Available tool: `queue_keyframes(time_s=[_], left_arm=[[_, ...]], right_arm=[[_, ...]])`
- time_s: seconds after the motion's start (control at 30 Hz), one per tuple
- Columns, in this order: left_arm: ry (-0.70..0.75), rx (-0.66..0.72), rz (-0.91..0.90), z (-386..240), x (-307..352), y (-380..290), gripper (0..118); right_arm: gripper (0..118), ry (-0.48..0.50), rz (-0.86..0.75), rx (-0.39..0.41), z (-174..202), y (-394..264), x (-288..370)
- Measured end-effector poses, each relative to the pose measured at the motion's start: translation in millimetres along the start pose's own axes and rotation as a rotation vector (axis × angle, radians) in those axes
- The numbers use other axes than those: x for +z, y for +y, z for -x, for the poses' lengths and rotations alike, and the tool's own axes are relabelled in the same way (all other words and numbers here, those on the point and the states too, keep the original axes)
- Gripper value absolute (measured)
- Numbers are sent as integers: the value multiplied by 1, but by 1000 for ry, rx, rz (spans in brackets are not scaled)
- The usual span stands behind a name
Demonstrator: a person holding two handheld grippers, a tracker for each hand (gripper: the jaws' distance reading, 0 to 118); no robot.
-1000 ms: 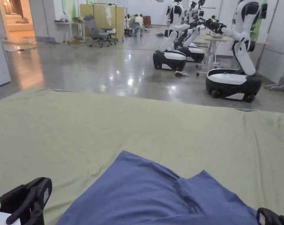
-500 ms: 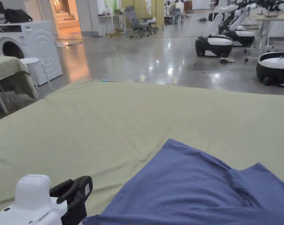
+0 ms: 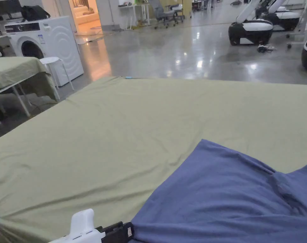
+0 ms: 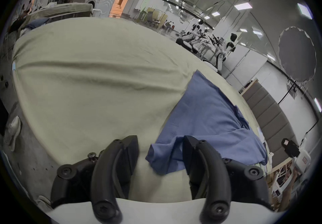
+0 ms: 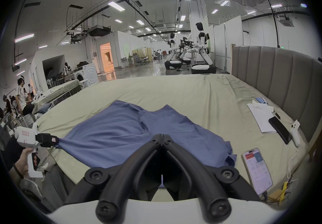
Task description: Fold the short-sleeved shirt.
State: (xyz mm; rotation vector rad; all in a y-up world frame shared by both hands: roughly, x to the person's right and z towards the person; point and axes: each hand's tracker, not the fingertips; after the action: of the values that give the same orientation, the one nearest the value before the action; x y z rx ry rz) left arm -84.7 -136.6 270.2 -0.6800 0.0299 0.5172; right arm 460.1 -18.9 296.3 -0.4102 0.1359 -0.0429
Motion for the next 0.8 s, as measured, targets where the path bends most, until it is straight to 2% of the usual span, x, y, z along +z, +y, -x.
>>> queue_keyframes(time_s=[0.03, 0.07, 0.1, 0.17, 0.3, 0.33, 0.4, 0.43, 0.47, 0.6, 0.8], left_arm=[[7, -16, 7, -4, 0, 3, 46], [3, -24, 42, -5, -5, 3, 25], [-11, -30, 84, -5, -12, 2, 9], [33, -67, 90, -15, -18, -1, 9], [43, -87, 95, -19, -18, -1, 8], [41, -91, 100, -19, -18, -1, 8], [48, -111, 110, -22, -18, 0, 8], [58, -125, 118, -30, -15, -1, 8], [67, -140, 124, -33, -15, 0, 8], [111, -196, 135, -52, -13, -2, 8], [127, -205, 132, -61, -11, -4, 8]], right_arm=[[0, -12, 1, -3, -3, -1, 1], [0, -20, 3, -15, -7, -2, 2], [0, -23, 7, -30, -11, -3, 1], [0, -29, 16, -51, -17, -4, 0], [0, -89, 34, -33, -37, 5, -8], [5, -103, 50, -26, -46, 12, -16], [49, -96, 97, -5, -71, 24, -34], [66, -93, 106, 8, -80, 32, -46], [74, -88, 122, 22, -88, 39, -57], [79, 3, 286, -1, -126, 62, -128], [83, 27, 558, -61, -149, 54, -247]])
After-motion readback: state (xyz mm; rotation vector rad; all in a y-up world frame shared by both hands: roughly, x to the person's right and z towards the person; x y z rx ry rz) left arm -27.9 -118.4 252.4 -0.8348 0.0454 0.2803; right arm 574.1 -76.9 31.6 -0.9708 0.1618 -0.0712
